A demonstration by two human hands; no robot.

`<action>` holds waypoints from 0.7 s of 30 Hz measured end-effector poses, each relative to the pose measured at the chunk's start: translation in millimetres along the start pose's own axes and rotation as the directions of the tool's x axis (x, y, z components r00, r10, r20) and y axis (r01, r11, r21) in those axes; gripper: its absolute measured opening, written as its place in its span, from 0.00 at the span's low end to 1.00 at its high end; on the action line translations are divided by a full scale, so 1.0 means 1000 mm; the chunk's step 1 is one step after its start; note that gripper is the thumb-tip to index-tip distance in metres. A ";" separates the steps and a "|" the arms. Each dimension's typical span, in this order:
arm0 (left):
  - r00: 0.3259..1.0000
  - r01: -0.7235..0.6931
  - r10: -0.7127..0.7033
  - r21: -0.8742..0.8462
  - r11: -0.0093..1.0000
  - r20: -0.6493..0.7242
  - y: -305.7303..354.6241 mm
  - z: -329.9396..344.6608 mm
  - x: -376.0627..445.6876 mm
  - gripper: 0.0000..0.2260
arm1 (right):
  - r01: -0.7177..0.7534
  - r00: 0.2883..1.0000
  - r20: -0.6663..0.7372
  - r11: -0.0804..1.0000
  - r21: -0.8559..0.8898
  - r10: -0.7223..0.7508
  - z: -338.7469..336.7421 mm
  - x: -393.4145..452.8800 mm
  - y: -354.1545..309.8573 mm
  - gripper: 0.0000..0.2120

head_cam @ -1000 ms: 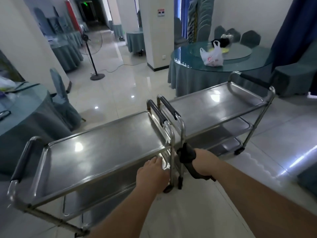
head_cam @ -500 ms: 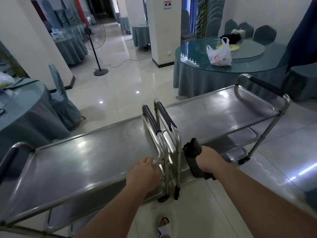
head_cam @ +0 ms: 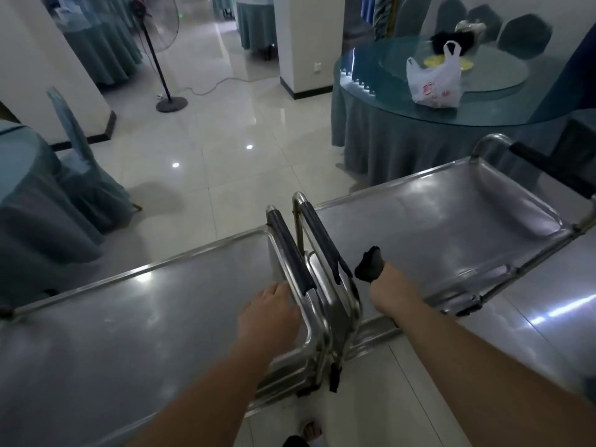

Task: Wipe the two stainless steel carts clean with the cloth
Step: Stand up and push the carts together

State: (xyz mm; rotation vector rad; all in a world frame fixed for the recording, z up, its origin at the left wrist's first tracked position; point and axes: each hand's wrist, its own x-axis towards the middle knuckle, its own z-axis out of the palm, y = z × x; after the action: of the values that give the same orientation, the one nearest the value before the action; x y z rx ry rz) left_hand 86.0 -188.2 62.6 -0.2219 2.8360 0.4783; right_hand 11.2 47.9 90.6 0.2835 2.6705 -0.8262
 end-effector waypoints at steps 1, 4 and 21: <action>1.000 0.016 -0.016 -0.005 1.000 0.014 -0.003 0.002 0.005 0.27 | -0.013 1.000 0.010 1.000 0.023 0.013 0.008 0.008 -0.007 0.12; 0.995 0.071 -0.070 -0.016 0.997 0.076 -0.014 0.011 0.014 0.31 | -0.030 0.996 0.088 0.999 -0.046 0.034 0.038 0.025 -0.024 0.22; 0.963 0.238 -0.224 -0.084 0.968 0.150 -0.008 0.030 0.016 0.32 | 0.261 0.908 0.402 0.911 -0.319 -0.120 0.100 0.039 -0.031 0.38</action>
State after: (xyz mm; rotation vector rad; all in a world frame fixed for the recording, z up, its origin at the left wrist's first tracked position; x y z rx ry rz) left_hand 79.3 -187.3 28.4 -0.5128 2.6091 0.5636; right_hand -8.8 -31.5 14.9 -0.2193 2.4394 -0.3640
